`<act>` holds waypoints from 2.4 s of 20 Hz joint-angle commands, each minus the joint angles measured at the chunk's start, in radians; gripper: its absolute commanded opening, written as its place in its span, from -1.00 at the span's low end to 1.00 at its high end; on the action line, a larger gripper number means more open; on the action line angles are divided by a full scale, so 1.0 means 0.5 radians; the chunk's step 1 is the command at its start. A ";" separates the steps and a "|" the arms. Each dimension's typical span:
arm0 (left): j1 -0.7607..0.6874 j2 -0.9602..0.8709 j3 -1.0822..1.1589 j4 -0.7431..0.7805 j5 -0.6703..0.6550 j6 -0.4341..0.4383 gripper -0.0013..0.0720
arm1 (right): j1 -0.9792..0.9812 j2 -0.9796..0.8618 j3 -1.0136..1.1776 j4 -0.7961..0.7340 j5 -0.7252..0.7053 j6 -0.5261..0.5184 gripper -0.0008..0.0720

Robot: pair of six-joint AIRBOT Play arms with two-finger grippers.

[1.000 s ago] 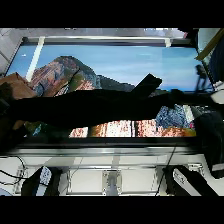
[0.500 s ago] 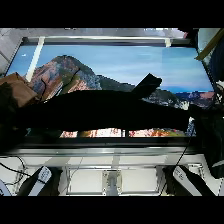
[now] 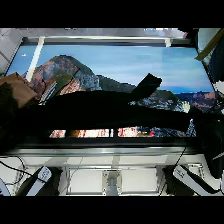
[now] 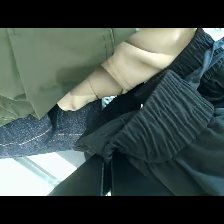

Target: Fold the clothes and pants, and hang the long-sleeved shirts on hangers.

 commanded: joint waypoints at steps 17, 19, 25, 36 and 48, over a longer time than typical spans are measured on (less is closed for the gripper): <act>-0.022 0.105 0.058 -0.203 -0.082 -0.092 0.91 | -0.199 0.159 0.031 -0.005 0.185 -0.123 0.34; 0.187 0.192 -0.018 0.036 -0.455 -0.104 0.91 | -0.360 0.361 -0.111 -0.072 0.304 -0.254 0.34; 0.628 0.095 -0.425 -0.758 -0.116 0.037 0.89 | -0.603 0.503 -0.362 0.906 0.786 -0.884 0.34; 0.489 -0.566 -0.449 -1.612 0.346 0.439 0.71 | -0.603 0.504 -0.352 1.225 1.107 -0.750 0.34; 0.471 -0.134 -0.440 -1.604 0.194 0.585 -0.91 | -0.606 0.570 -0.271 0.362 0.952 -0.499 0.25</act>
